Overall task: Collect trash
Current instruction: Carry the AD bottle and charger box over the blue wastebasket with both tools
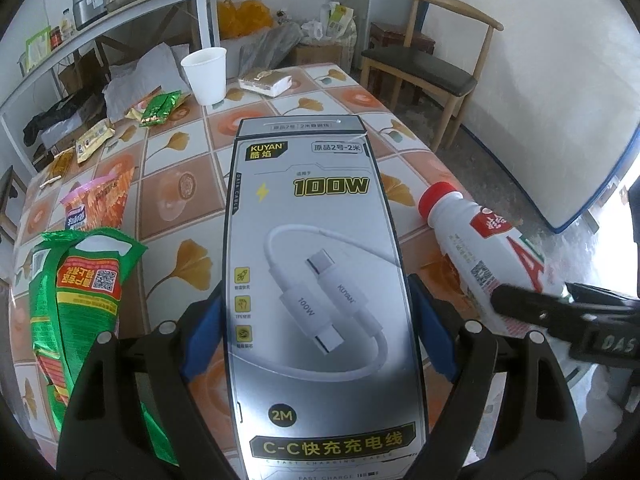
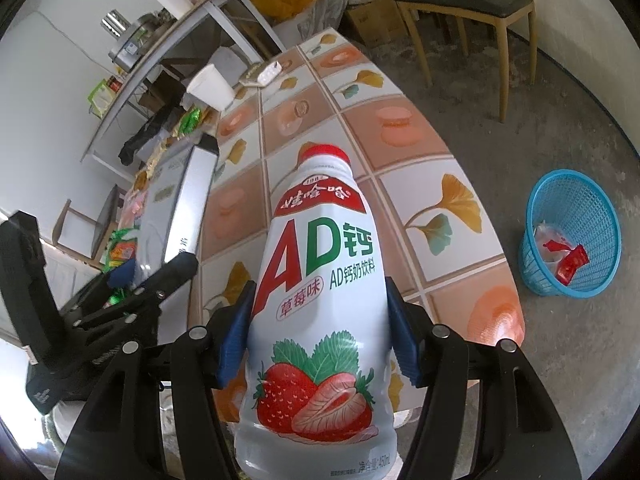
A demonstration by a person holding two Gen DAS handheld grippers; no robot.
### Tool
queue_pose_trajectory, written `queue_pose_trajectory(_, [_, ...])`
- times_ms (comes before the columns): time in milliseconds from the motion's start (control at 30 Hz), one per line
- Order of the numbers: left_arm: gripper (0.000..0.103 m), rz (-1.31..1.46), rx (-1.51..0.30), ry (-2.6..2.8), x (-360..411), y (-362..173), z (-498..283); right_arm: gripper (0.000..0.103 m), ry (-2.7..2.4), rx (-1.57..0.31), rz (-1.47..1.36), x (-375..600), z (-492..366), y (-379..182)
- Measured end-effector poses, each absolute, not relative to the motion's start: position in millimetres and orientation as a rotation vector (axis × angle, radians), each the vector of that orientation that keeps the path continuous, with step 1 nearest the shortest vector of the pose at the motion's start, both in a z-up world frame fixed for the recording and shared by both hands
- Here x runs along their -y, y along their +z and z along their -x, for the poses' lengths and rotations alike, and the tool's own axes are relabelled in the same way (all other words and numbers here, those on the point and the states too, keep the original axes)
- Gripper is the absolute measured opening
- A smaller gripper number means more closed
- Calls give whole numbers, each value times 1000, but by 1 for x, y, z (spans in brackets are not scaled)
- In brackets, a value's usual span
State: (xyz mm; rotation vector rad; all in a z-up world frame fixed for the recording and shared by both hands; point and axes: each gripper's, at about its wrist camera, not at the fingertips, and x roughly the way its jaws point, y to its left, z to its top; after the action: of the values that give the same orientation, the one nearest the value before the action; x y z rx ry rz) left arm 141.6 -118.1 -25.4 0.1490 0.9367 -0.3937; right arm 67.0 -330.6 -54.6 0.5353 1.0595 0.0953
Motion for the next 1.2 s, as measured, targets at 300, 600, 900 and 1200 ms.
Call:
queue_pose_trajectory(300, [80,-142,-947,-393,116,-27,-141,64,67,-1132,-513,323,-85,-71])
queue_pose_trajectory(600, [80,-143,-947,-393,116,-27,-141,69,55,-1145,-519,327,-103,-73])
queue_pose_trajectory(900, [80,-142,-944,-393,116,-27,-141,58,61,-1133,-531,326,-100,-72])
queue_pose_trajectory(1200, [80,-141,-938,-397,118,-28,-139,58,66,-1114,-551,331,-91,-68])
